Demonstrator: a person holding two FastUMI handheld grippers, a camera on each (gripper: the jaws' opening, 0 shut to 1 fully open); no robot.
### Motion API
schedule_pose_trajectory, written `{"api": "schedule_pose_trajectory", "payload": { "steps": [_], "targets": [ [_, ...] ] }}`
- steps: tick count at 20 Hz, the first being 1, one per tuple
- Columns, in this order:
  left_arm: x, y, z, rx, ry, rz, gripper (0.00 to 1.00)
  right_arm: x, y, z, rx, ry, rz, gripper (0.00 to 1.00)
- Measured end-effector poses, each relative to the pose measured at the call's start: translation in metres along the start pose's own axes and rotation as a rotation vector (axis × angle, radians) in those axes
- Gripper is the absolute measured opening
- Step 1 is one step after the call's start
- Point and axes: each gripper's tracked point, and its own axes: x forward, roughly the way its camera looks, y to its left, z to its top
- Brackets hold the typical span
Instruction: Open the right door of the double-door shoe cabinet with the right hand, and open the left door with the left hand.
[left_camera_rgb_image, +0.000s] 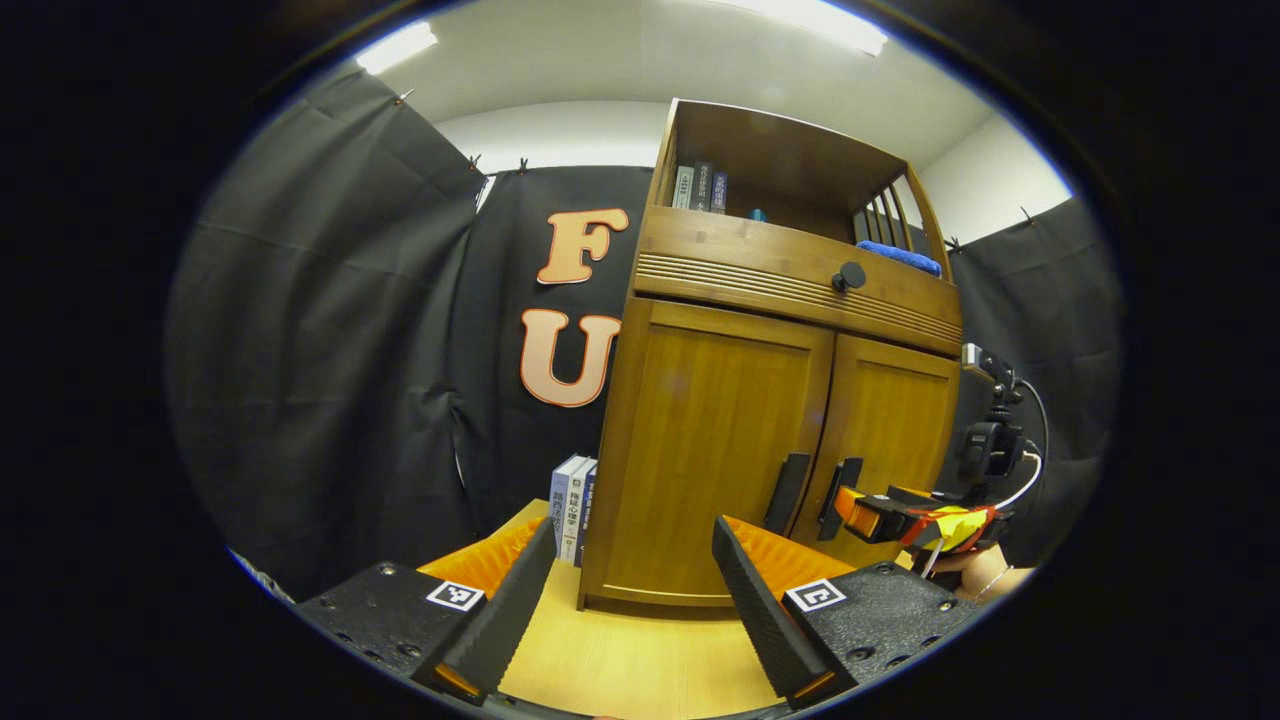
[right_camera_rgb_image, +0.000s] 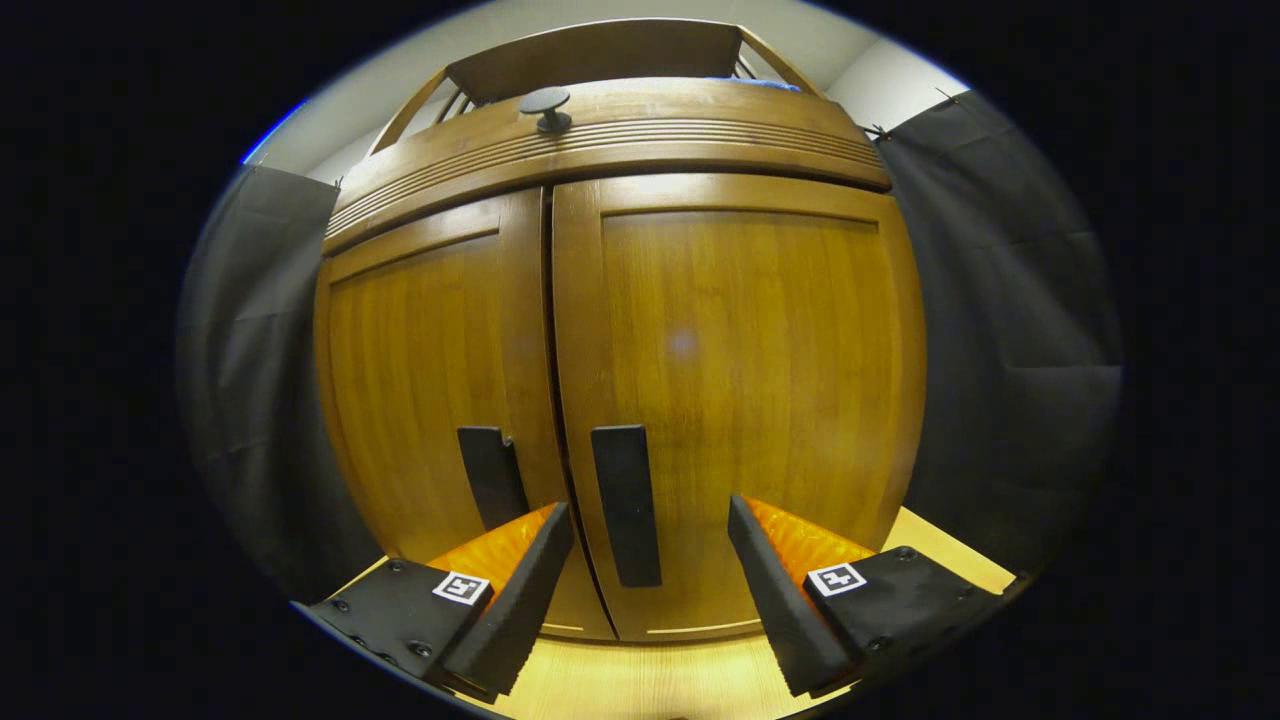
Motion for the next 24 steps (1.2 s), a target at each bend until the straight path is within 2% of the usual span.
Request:
{"api": "schedule_pose_trajectory", "payload": {
  "steps": [1,2,3,4,5,7,10,11,13,14,16,19,20,21,24],
  "targets": [
    [0.001,0.003,-0.001,0.001,0.003,0.006,0.92,0.008,0.004,0.0,-0.008,0.002,0.003,1.0],
    [0.002,0.005,-0.002,0.001,0.008,0.01,0.92,0.013,0.008,-0.001,-0.015,0.003,0.007,0.92],
    [0.001,0.008,-0.002,0.0,0.012,0.014,0.92,0.018,0.01,-0.003,-0.021,0.006,0.01,0.9],
    [0.001,0.01,-0.003,-0.001,0.016,0.017,0.92,0.023,0.012,-0.005,-0.025,0.009,0.014,0.95],
    [0.002,0.012,-0.003,-0.002,0.019,0.023,0.95,0.028,0.014,-0.004,-0.024,0.009,0.017,0.87],
    [0.002,0.017,-0.002,0.0,0.015,0.037,0.95,0.035,0.012,-0.008,-0.019,0.018,0.004,0.8],
    [0.0,0.023,-0.004,0.004,0.02,0.048,0.95,0.045,0.01,-0.013,0.0,0.038,-0.009,0.61],
    [-0.001,0.025,-0.004,0.003,0.022,0.051,0.95,0.048,0.009,-0.014,0.0,0.038,-0.012,0.7],
    [-0.003,0.028,-0.005,-0.001,0.026,0.055,0.95,0.051,0.009,-0.013,-0.005,0.034,-0.014,0.6],
    [-0.004,0.027,-0.006,-0.002,0.03,0.053,0.92,0.051,0.008,-0.012,-0.014,0.035,-0.014,0.54],
    [-0.005,0.026,-0.006,-0.001,0.032,0.053,0.95,0.051,0.009,-0.011,-0.012,0.032,0.001,0.42],
    [-0.009,0.026,-0.001,0.01,0.021,0.054,0.95,0.051,0.008,-0.013,-0.019,0.036,-0.001,0.39],
    [-0.01,0.025,0.0,0.011,0.02,0.055,0.98,0.05,0.009,-0.012,-0.015,0.033,-0.005,0.36],
    [-0.011,0.025,0.0,0.01,0.019,0.055,0.92,0.05,0.008,-0.012,-0.021,0.034,-0.008,0.33],
    [-0.015,0.023,-0.002,-0.002,0.024,0.053,0.92,0.044,0.007,-0.013,-0.027,0.034,-0.019,0.33]
  ]
}}
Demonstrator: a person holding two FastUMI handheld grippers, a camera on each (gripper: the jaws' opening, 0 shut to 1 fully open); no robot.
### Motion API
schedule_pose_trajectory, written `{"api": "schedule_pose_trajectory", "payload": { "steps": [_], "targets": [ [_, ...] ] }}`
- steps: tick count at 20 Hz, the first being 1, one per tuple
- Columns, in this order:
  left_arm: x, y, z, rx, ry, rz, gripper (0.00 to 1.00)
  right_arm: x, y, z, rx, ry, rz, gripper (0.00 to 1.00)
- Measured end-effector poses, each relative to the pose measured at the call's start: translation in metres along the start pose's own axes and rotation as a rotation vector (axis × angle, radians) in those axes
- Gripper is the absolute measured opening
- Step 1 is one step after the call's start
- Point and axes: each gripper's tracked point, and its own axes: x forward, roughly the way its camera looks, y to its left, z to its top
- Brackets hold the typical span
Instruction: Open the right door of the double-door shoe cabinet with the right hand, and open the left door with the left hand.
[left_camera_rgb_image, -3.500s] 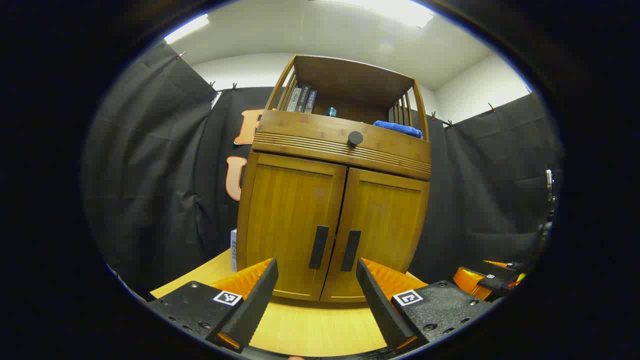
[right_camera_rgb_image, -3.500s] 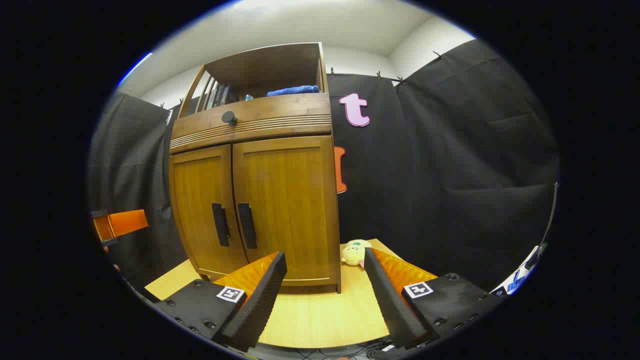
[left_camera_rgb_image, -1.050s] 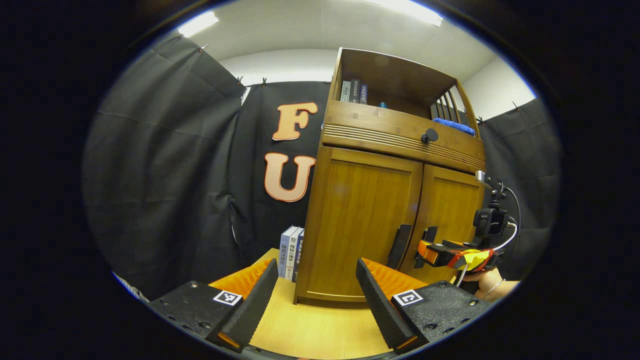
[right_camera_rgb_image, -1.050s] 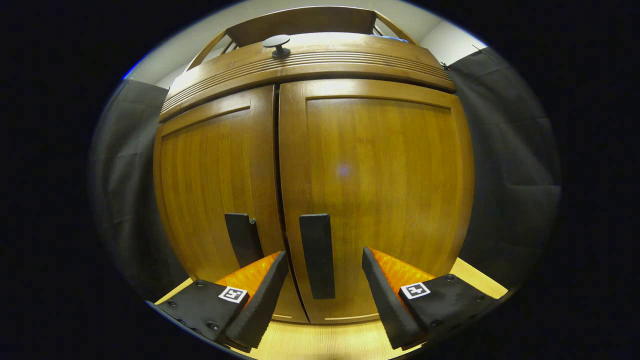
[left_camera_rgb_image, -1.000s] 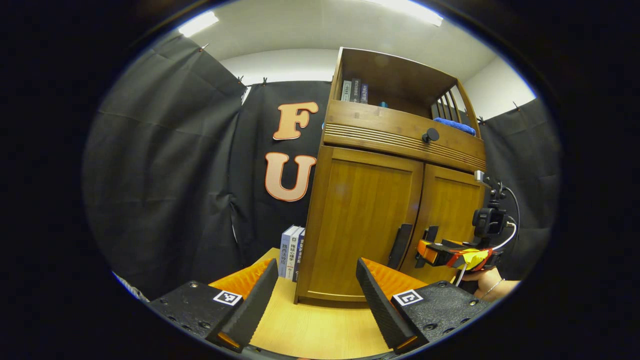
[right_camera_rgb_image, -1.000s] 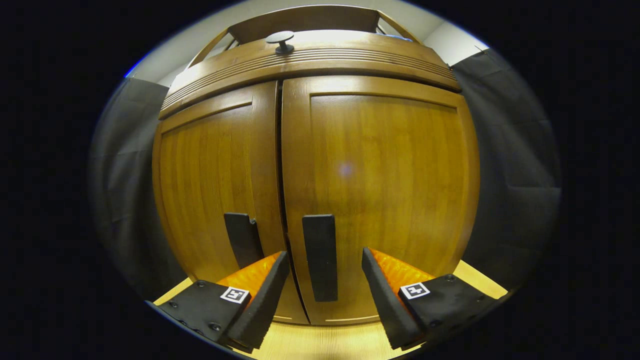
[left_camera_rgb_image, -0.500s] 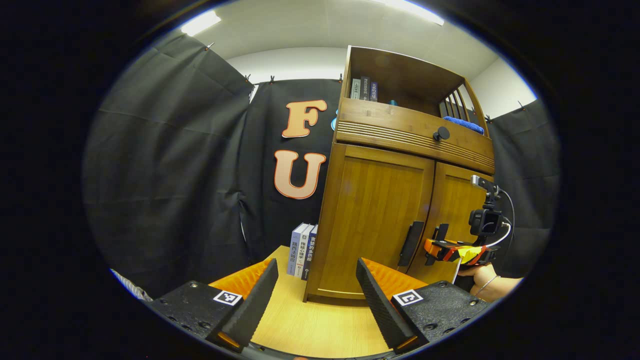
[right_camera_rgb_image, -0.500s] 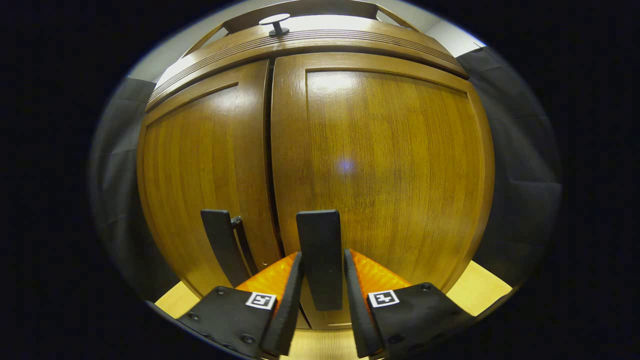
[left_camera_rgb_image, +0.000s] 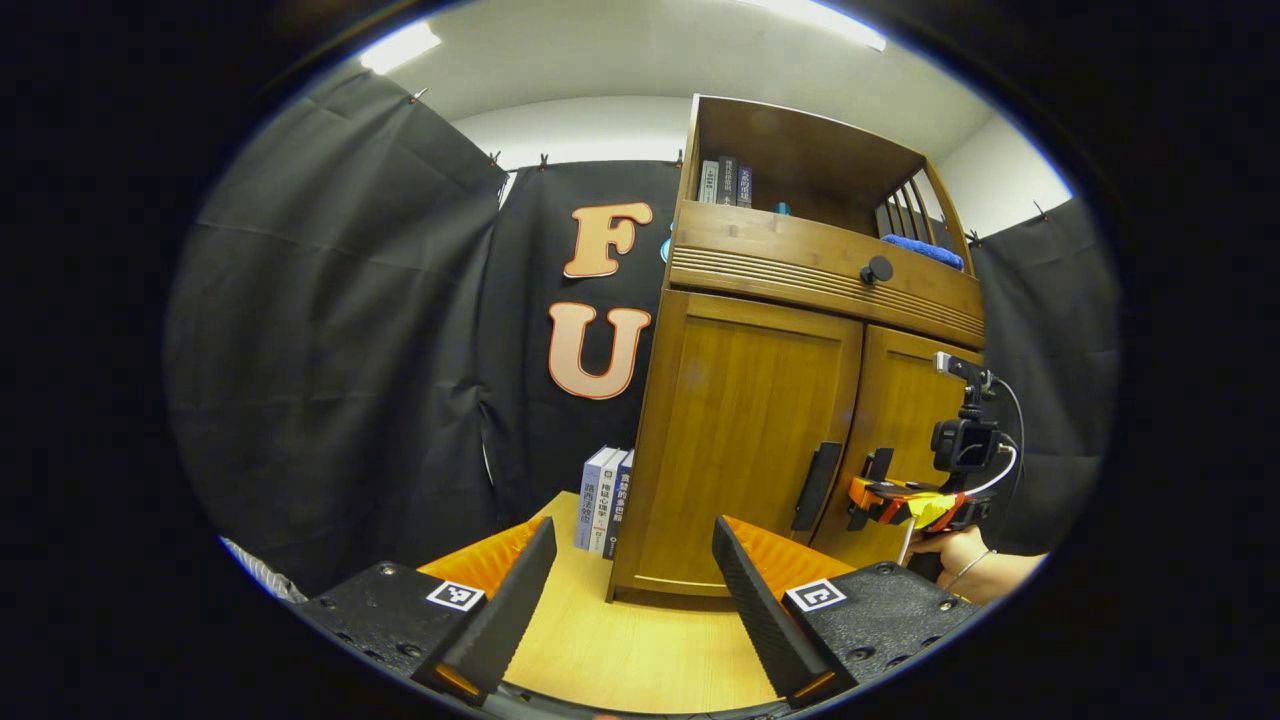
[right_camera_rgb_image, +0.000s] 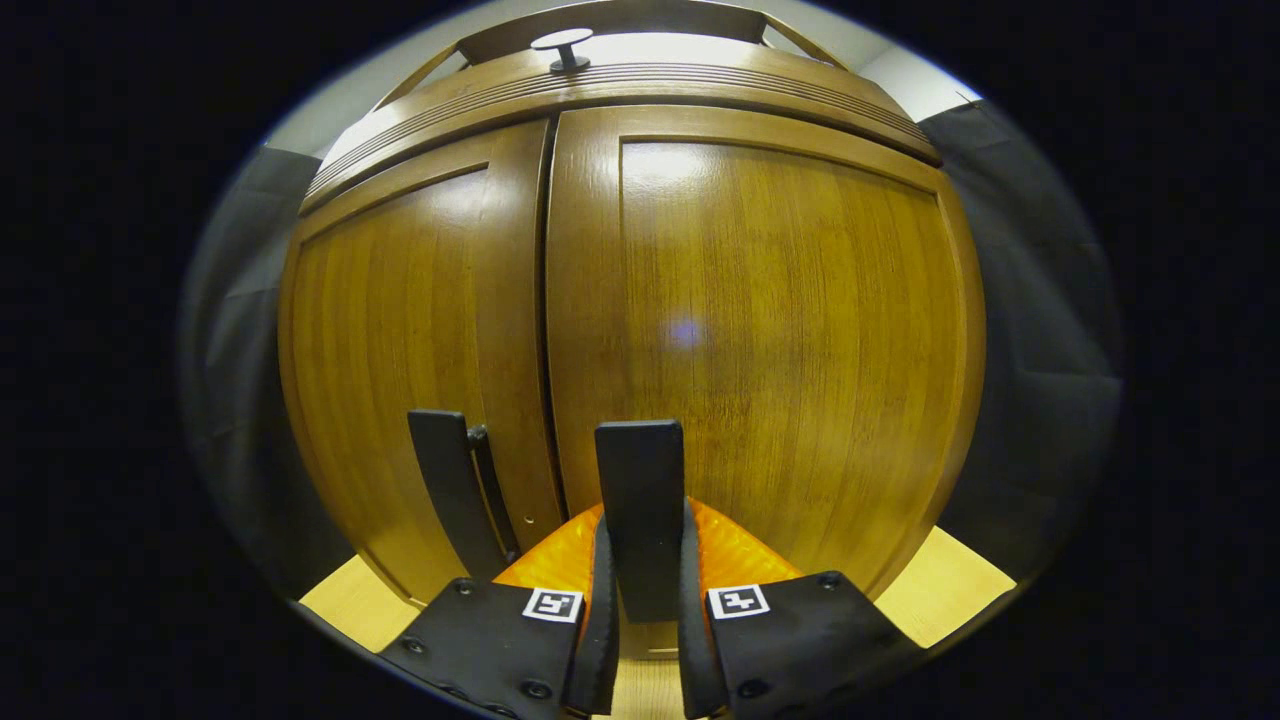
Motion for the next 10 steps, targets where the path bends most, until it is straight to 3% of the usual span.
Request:
{"api": "schedule_pose_trajectory", "payload": {
  "steps": [5,10],
  "targets": [
    [-0.003,-0.007,-0.001,-0.008,0.005,-0.011,0.92,-0.032,-0.007,-0.009,0.021,0.013,0.001,0.23],
    [-0.005,-0.019,-0.006,-0.011,0.019,-0.034,0.92,-0.07,-0.02,-0.01,0.02,0.006,-0.001,0.3]
  ]
}}
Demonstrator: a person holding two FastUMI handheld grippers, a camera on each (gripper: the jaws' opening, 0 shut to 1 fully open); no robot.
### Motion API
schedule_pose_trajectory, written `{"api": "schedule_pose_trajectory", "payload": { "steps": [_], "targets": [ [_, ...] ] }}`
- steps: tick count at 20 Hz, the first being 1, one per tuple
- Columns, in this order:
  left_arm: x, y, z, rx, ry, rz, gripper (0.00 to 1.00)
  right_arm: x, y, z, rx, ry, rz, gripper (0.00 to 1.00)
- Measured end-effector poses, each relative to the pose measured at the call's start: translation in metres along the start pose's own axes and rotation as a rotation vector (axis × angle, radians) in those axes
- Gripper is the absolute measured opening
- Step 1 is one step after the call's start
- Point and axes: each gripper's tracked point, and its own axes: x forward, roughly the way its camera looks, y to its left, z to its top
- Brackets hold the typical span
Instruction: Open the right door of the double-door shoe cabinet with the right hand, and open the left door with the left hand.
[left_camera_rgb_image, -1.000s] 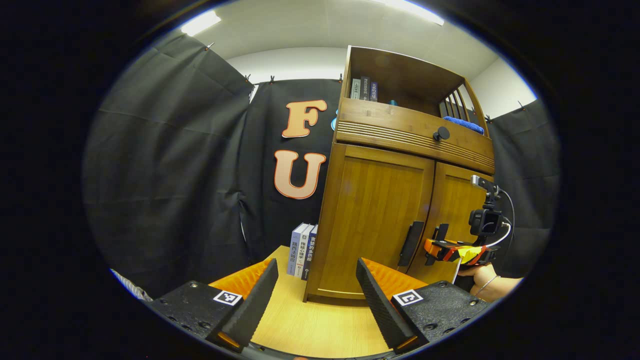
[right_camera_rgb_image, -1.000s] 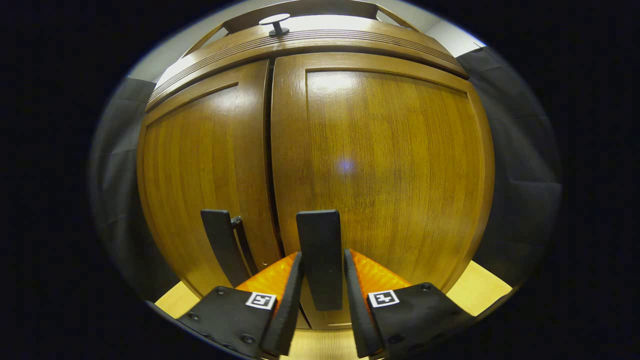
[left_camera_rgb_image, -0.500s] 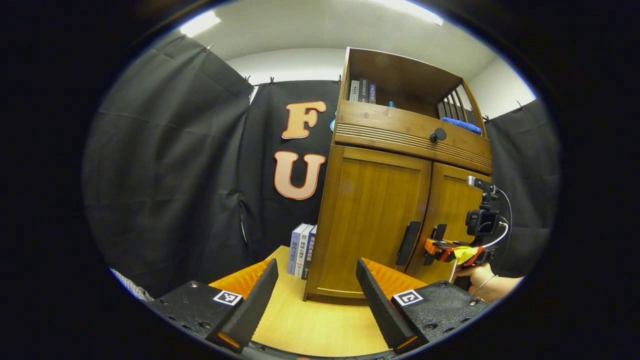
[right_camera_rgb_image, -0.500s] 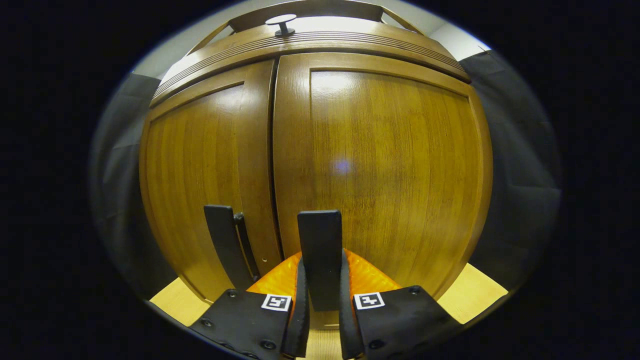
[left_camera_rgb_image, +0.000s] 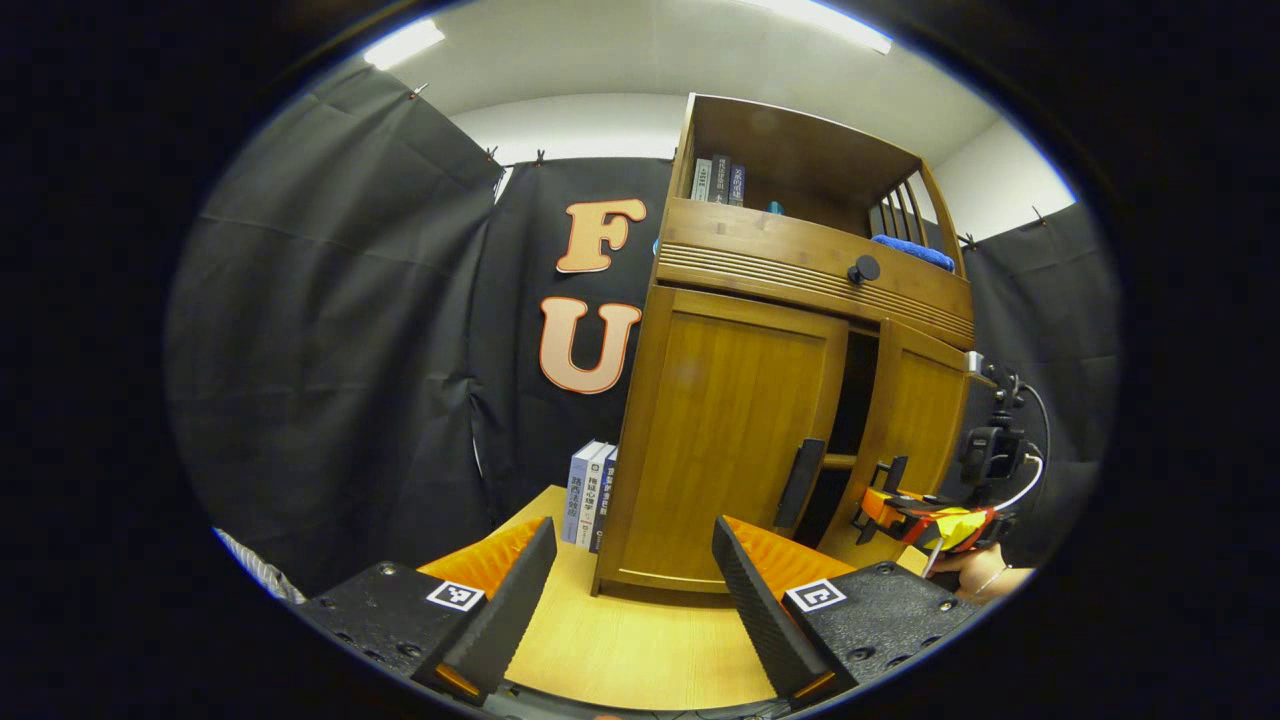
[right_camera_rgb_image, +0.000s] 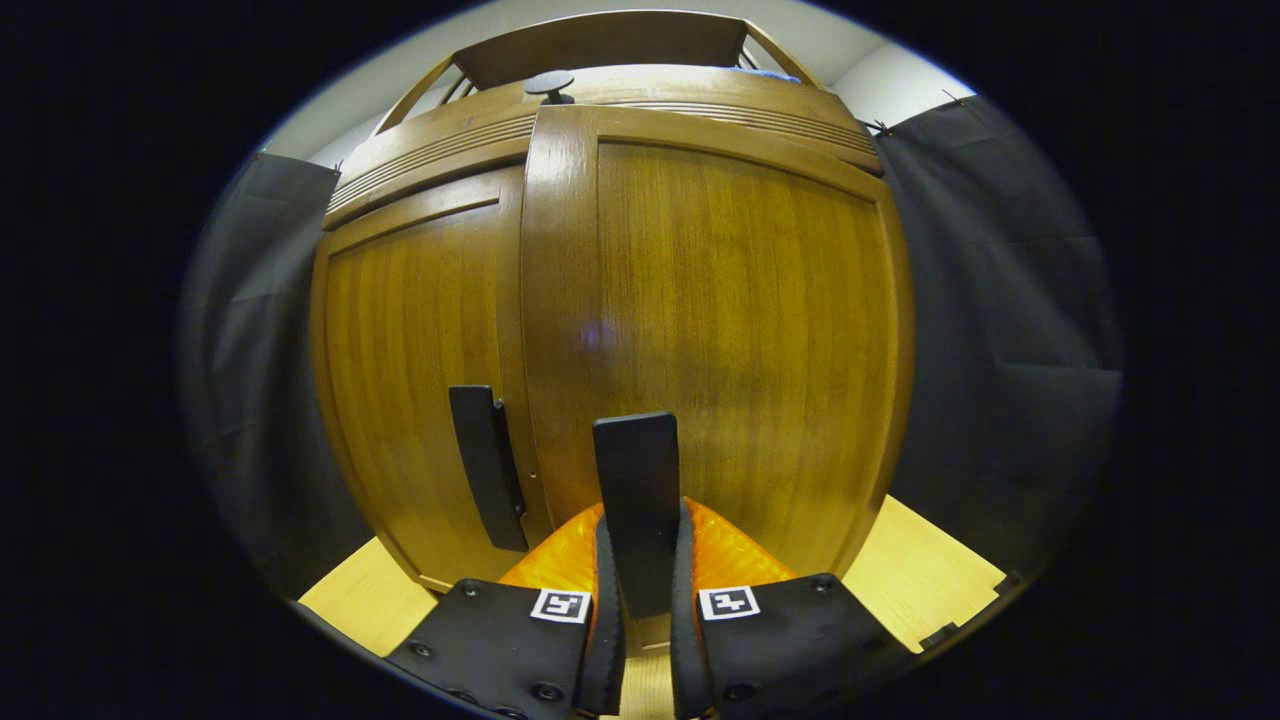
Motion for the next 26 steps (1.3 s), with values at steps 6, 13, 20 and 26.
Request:
{"api": "schedule_pose_trajectory", "payload": {
  "steps": [6,13,20,26],
  "targets": [
    [-0.003,-0.019,-0.004,-0.001,0.013,-0.034,0.95,-0.043,-0.024,-0.003,0.022,0.011,-0.014,0.26],
    [-0.008,-0.044,-0.005,0.01,0.012,-0.073,0.91,-0.086,-0.06,-0.007,0.031,0.009,-0.058,0.3],
    [-0.016,-0.08,-0.009,0.016,0.015,-0.111,0.94,-0.121,-0.105,-0.008,0.032,-0.007,-0.125,0.17],
    [-0.018,-0.114,-0.013,0.018,0.017,-0.146,0.94,-0.141,-0.146,-0.009,0.05,-0.008,-0.173,0.17]
  ]
}}
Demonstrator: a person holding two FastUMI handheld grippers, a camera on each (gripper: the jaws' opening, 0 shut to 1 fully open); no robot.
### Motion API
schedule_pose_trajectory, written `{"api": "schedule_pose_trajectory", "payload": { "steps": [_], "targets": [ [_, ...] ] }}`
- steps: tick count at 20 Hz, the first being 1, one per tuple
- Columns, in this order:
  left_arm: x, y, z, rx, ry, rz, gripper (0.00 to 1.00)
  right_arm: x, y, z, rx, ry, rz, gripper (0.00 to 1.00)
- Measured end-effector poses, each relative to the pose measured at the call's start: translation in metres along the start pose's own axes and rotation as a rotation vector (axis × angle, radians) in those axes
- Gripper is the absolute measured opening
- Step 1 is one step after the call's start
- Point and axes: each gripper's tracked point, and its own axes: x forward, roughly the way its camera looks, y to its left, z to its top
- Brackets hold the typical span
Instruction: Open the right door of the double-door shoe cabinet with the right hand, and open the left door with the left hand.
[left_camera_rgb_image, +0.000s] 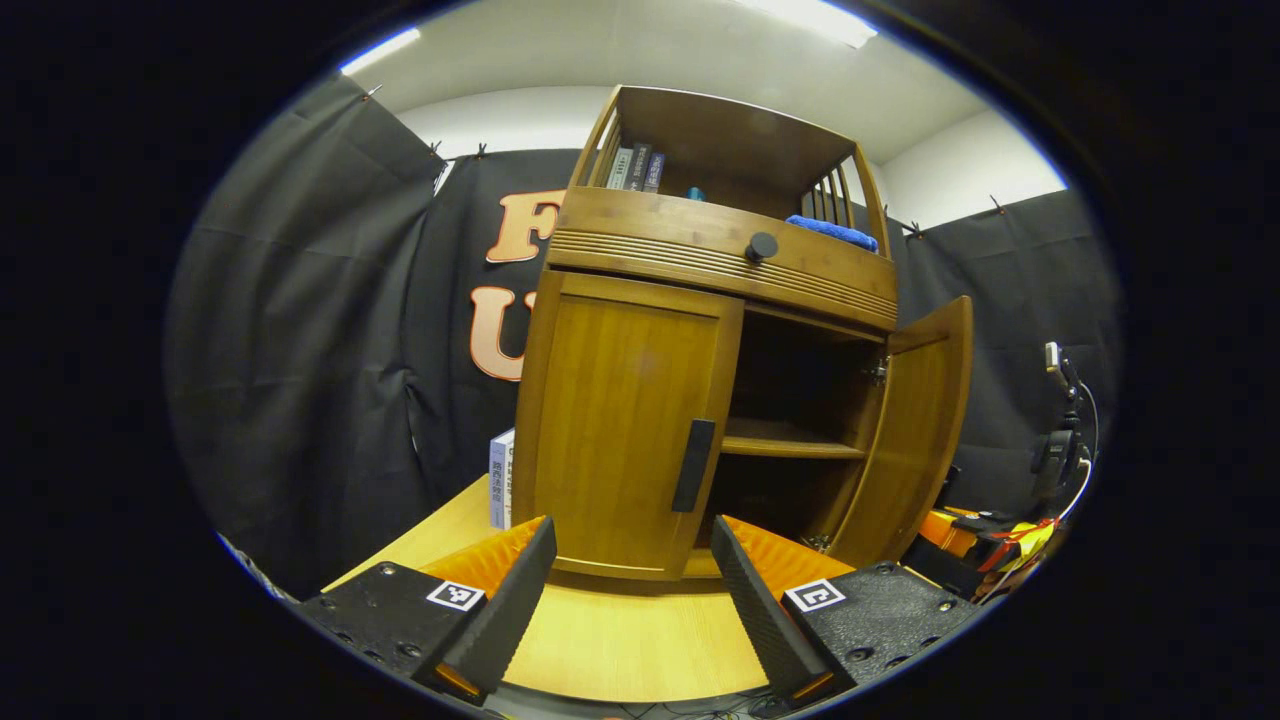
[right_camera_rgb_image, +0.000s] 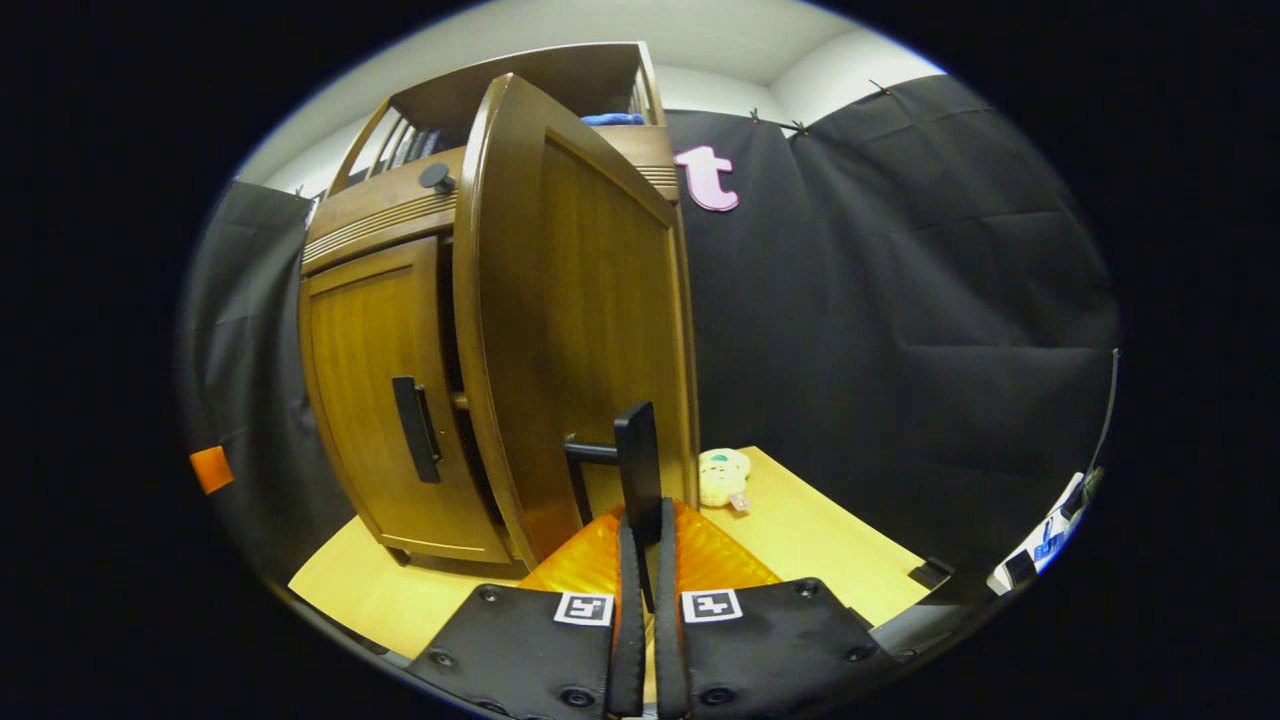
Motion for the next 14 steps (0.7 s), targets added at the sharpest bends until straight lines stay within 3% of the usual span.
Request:
{"api": "schedule_pose_trajectory", "payload": {
  "steps": [1,2,4,6,7,14],
  "targets": [
    [-0.001,-0.005,0.001,0.001,-0.001,-0.002,0.94,-0.004,-0.005,0.001,0.007,0.004,0.0,0.17],
    [0.0,-0.009,0.0,0.002,-0.001,-0.003,0.94,-0.008,-0.008,0.0,0.02,0.009,0.009,0.06],
    [-0.002,-0.019,0.0,0.008,-0.002,-0.008,0.94,-0.012,-0.013,-0.004,0.033,0.022,0.034,0.06],
    [-0.003,-0.027,0.0,0.015,-0.007,-0.007,0.94,-0.016,-0.018,-0.008,0.029,0.029,0.051,0.17],
    [-0.004,-0.032,0.001,0.019,-0.009,-0.008,0.94,-0.019,-0.02,-0.011,0.029,0.036,0.058,0.11],
    [-0.005,-0.057,-0.004,0.039,-0.011,-0.008,0.91,-0.019,-0.062,-0.014,0.044,0.047,0.023,0.11]
  ]
}}
